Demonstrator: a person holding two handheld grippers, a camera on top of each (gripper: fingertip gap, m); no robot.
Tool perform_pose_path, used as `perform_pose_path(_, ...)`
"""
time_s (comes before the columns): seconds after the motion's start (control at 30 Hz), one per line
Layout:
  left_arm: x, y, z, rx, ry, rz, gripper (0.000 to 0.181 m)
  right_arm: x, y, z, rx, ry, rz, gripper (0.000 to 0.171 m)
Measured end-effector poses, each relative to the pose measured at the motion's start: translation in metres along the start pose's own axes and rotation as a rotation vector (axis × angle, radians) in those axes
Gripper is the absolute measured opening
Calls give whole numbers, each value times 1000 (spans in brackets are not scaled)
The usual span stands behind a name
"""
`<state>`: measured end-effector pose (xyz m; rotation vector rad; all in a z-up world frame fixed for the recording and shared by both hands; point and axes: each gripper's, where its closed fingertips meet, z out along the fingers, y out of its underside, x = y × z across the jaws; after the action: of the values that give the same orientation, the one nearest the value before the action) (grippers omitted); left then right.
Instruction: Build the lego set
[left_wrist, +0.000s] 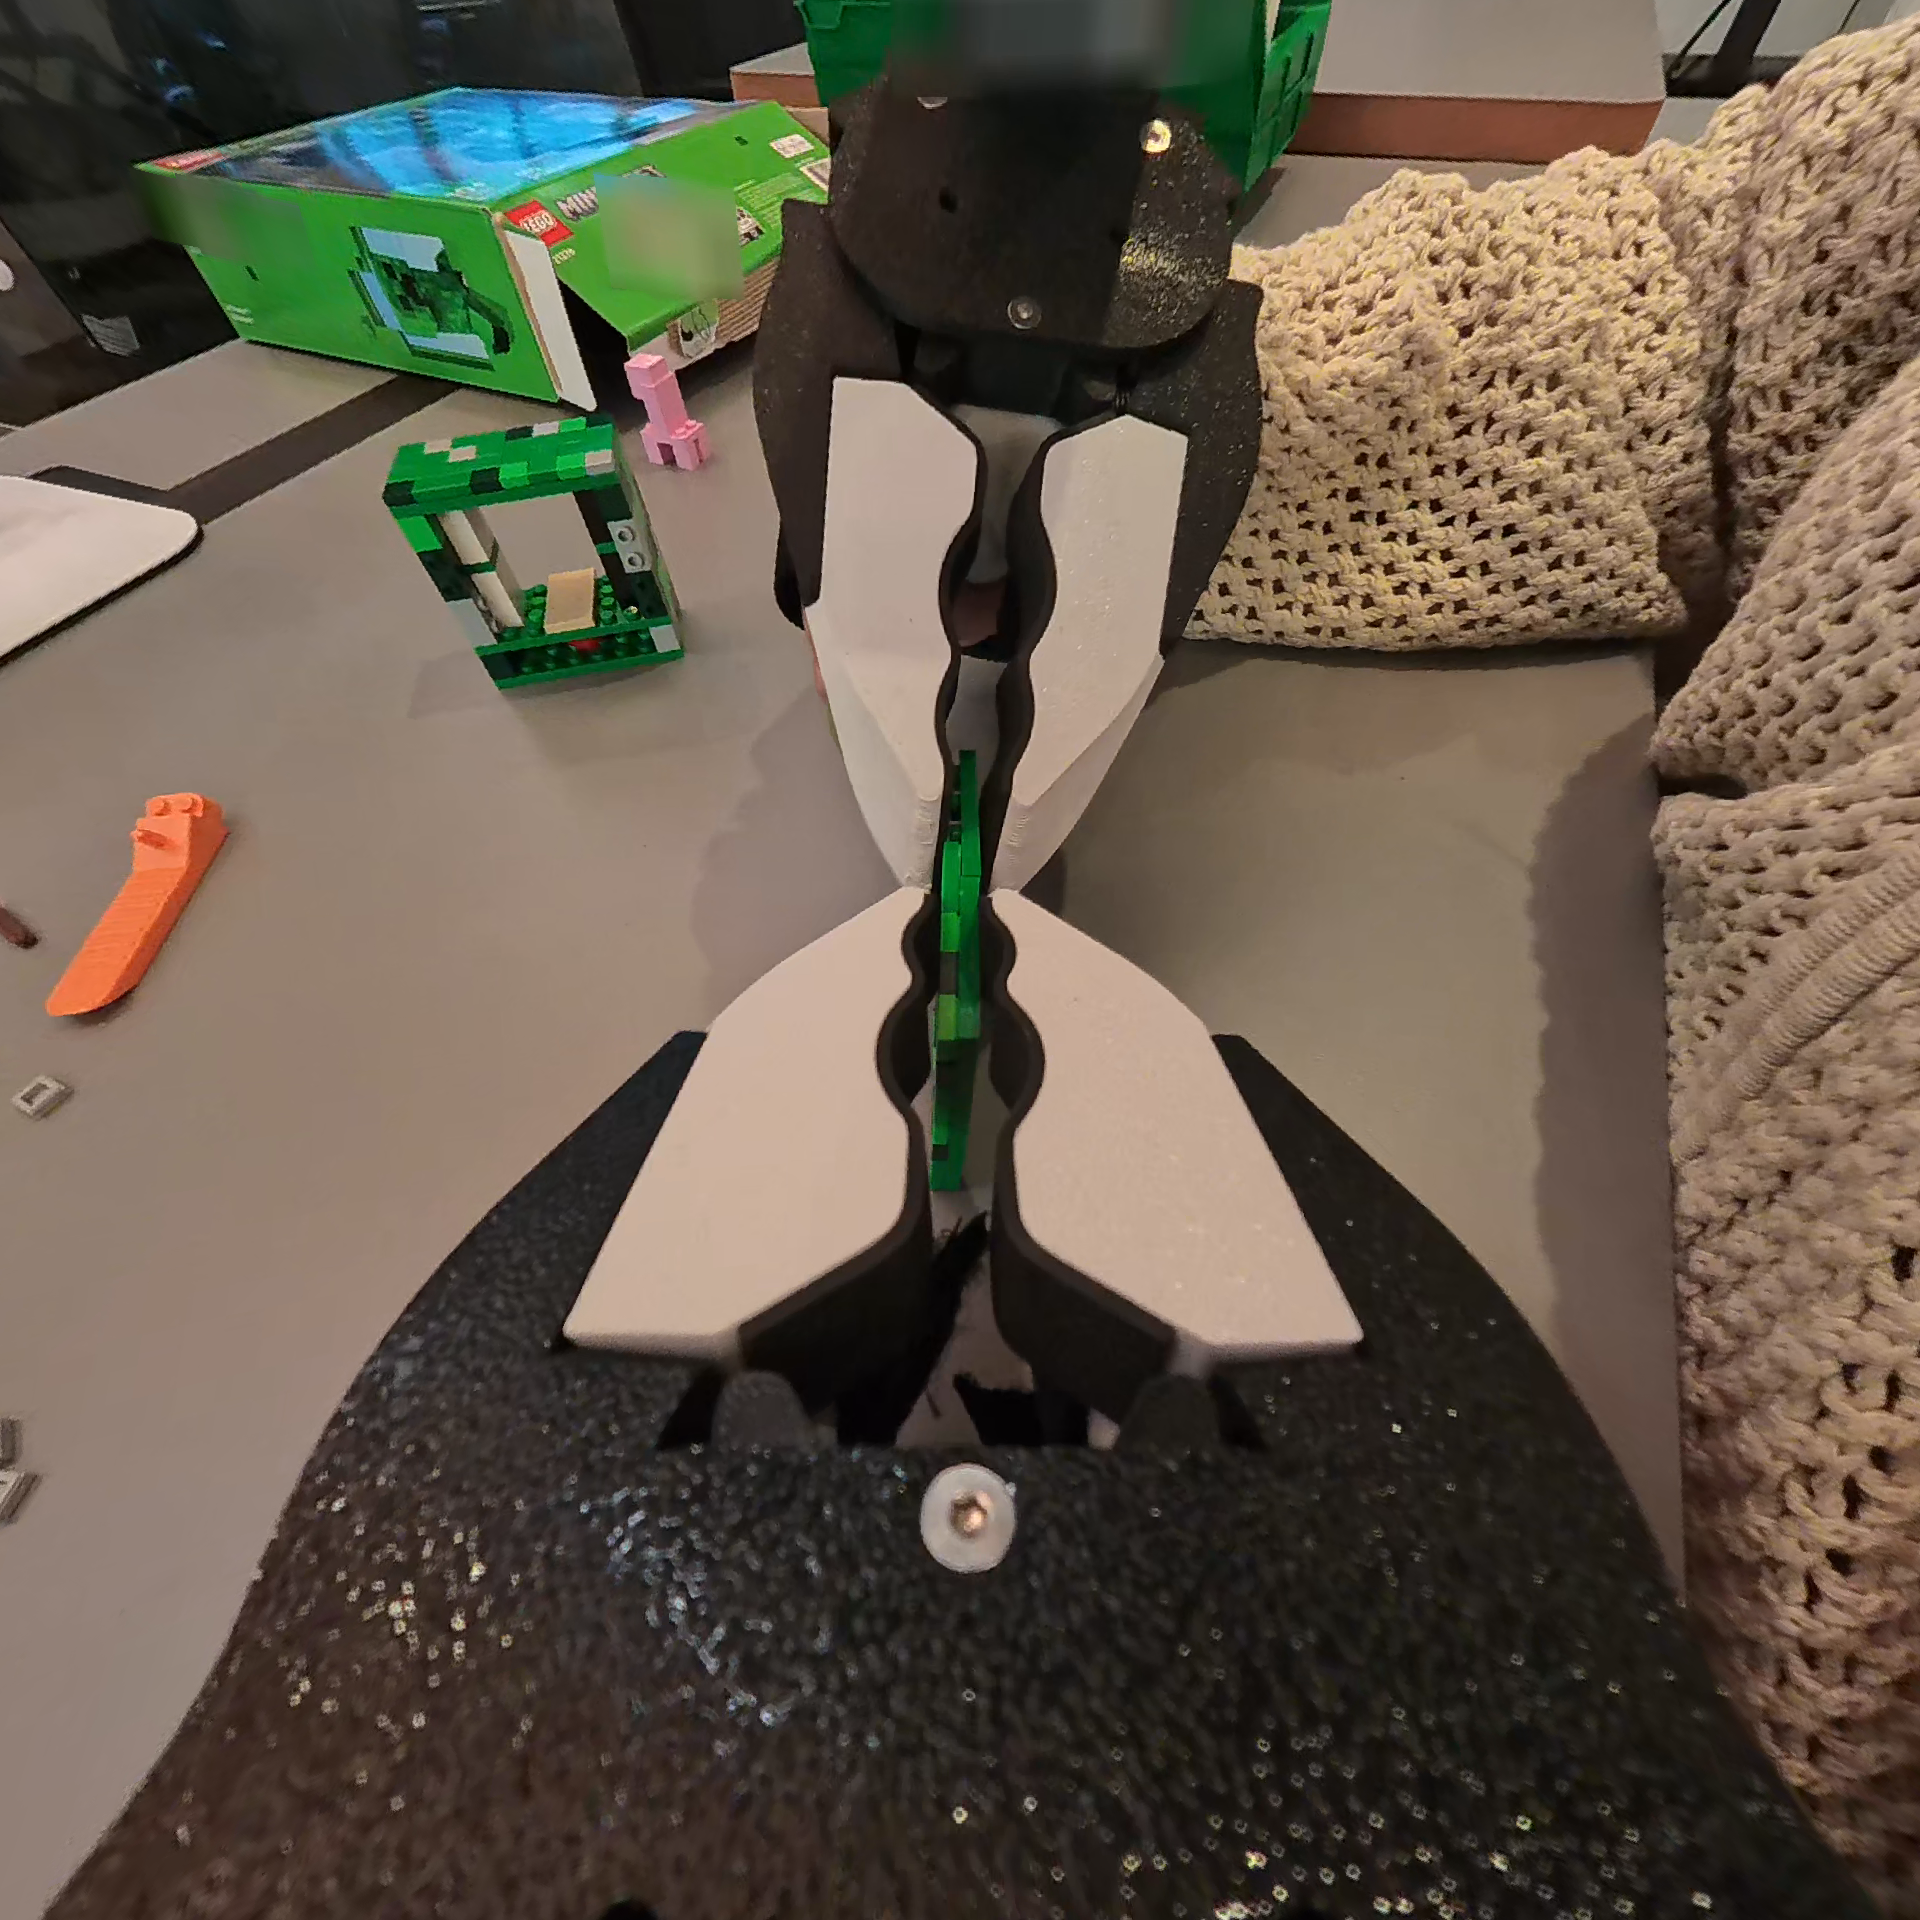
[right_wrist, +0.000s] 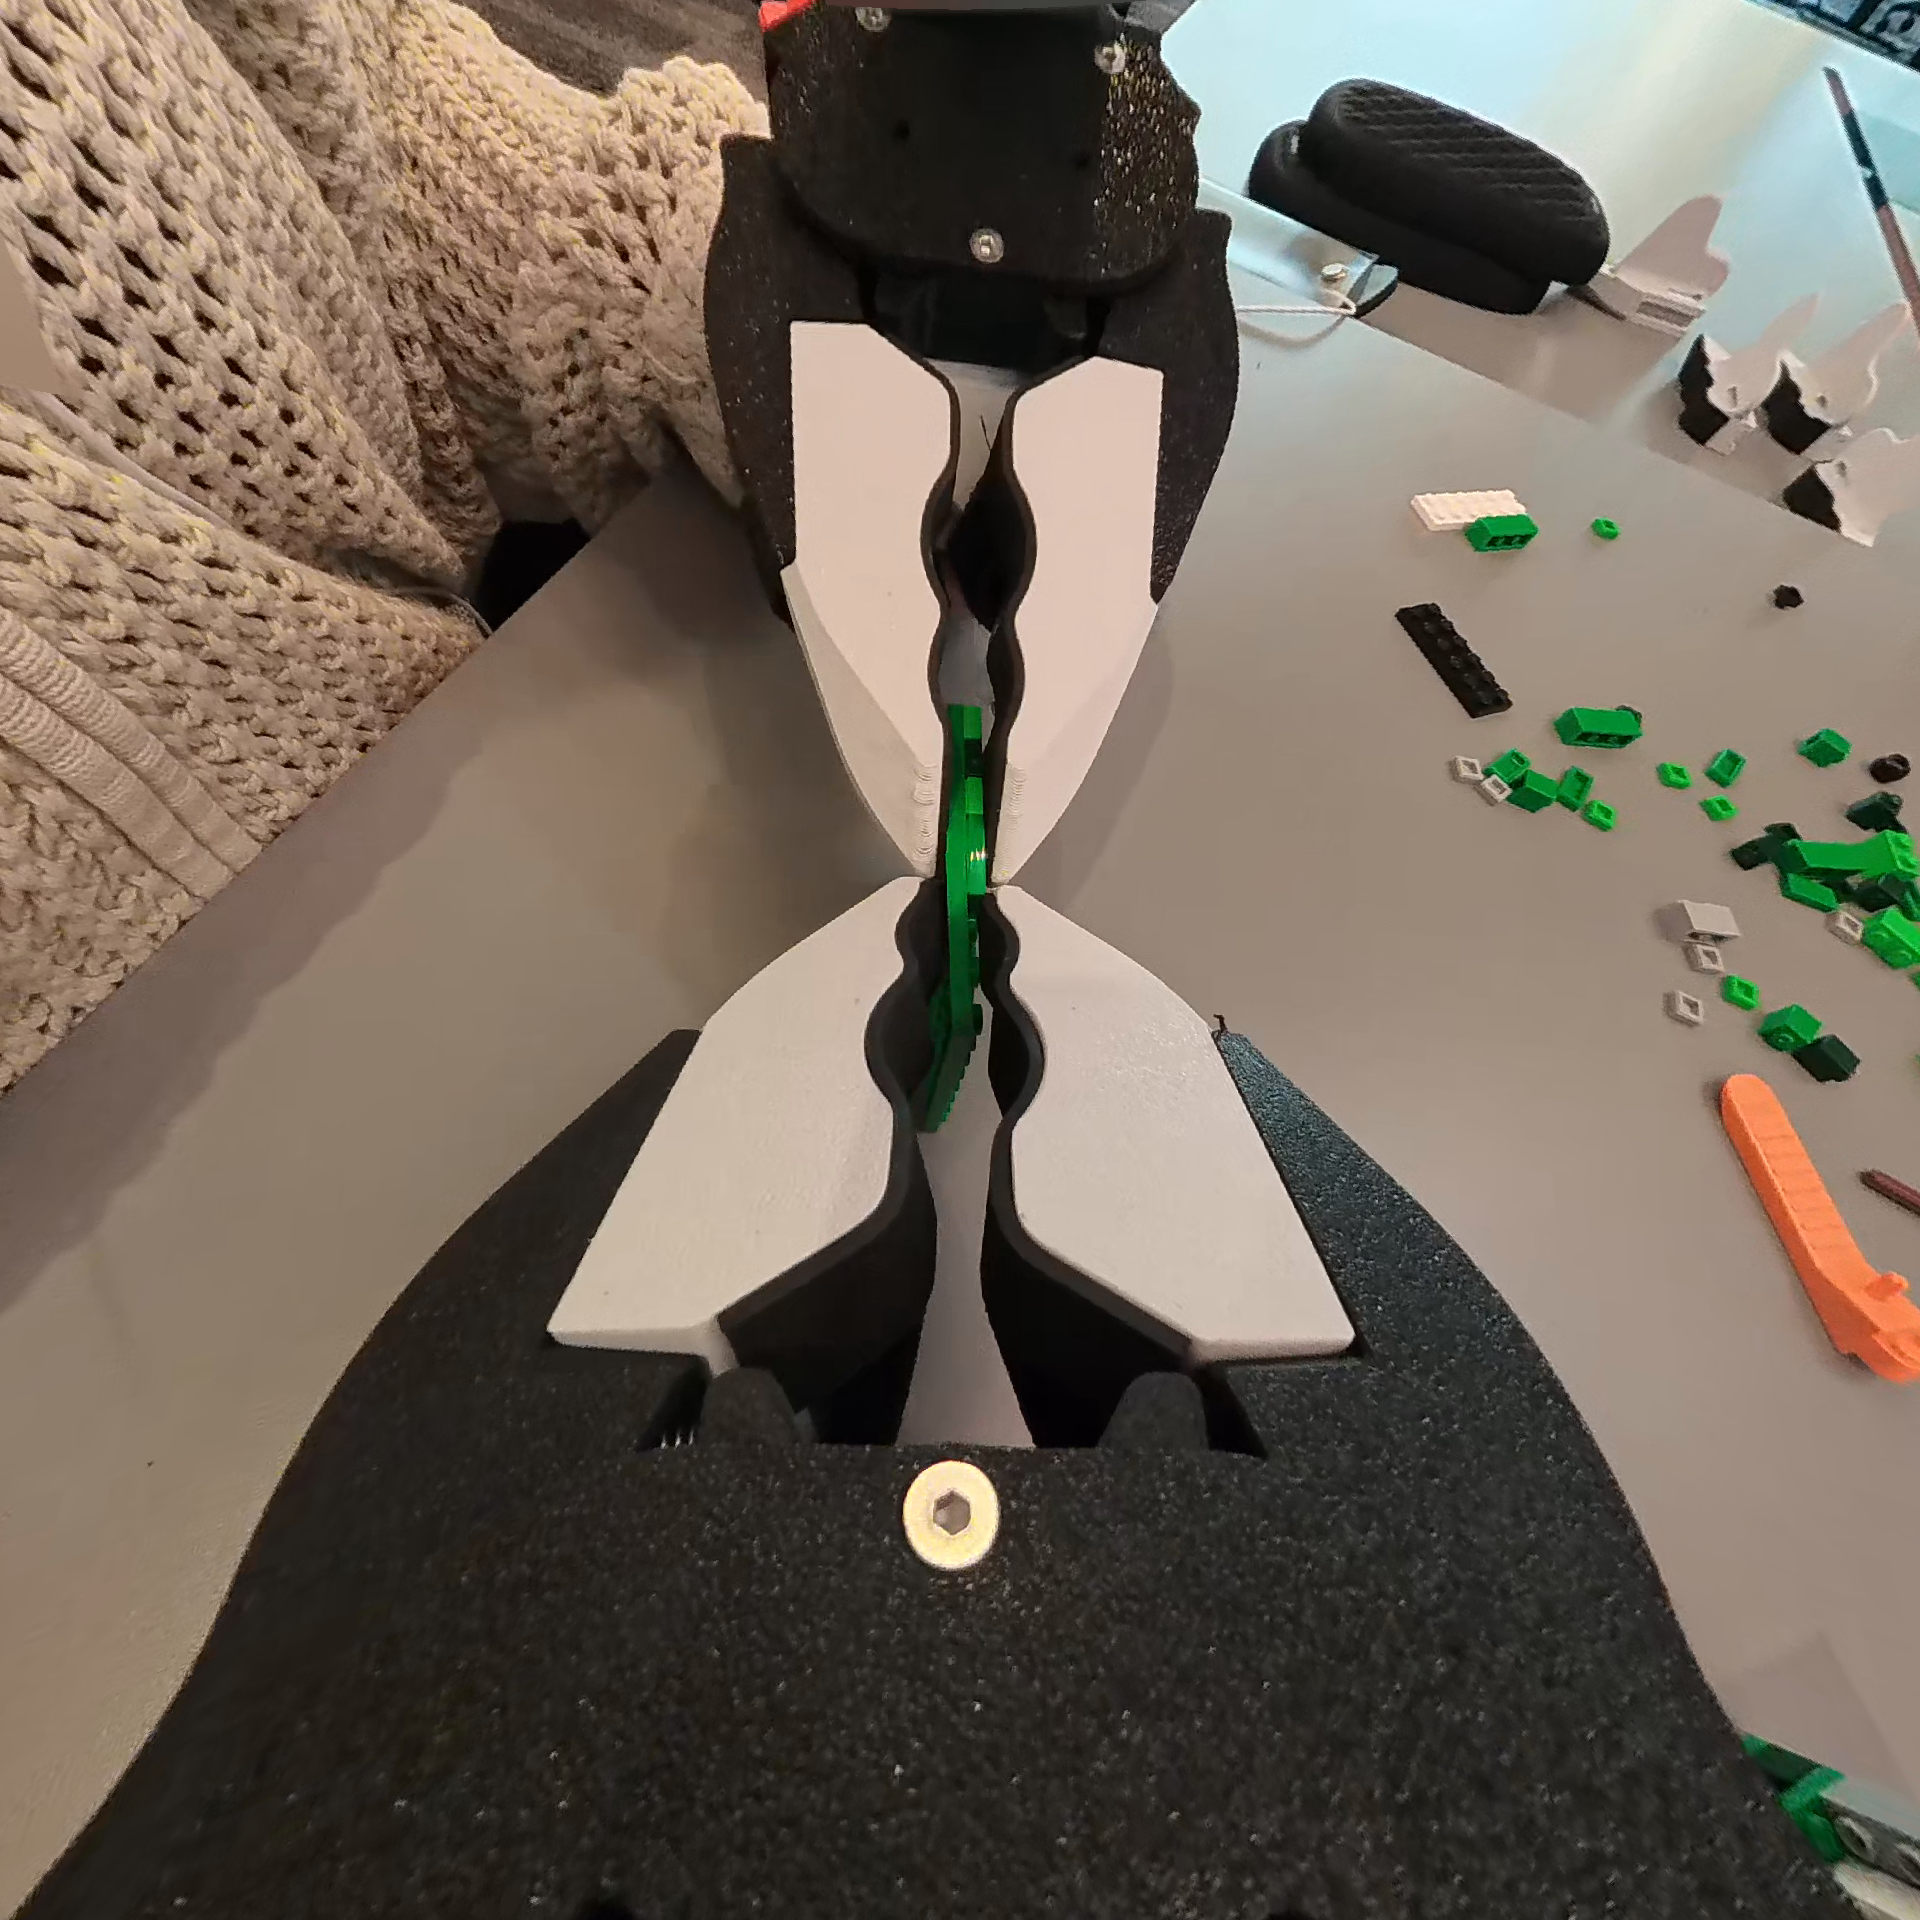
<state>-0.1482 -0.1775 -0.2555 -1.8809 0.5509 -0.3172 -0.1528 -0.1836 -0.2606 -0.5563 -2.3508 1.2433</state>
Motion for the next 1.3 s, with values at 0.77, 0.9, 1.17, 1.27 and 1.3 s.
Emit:
perform_pose_path(0.77, -4, 0, 1, 21, 26, -55, 6, -2, 34, 10, -123, -38, 95, 41)
perform_pose_path(0.9, -4, 0, 0, 42, 34, -72, 6, -2, 41, 14, -160, -60, 134, 38)
perform_pose_path(1.17, -3, 0, 1, 49, 50, -71, 6, -4, 37, 21, -162, -90, 136, 14)
perform_pose_path(1.27, -3, 0, 1, 49, 51, -74, 6, -8, 35, 23, -161, -93, 122, 8)
perform_pose_path(1.3, -3, 0, 1, 49, 51, -74, 6, -8, 35, 23, -161, -93, 122, 8)
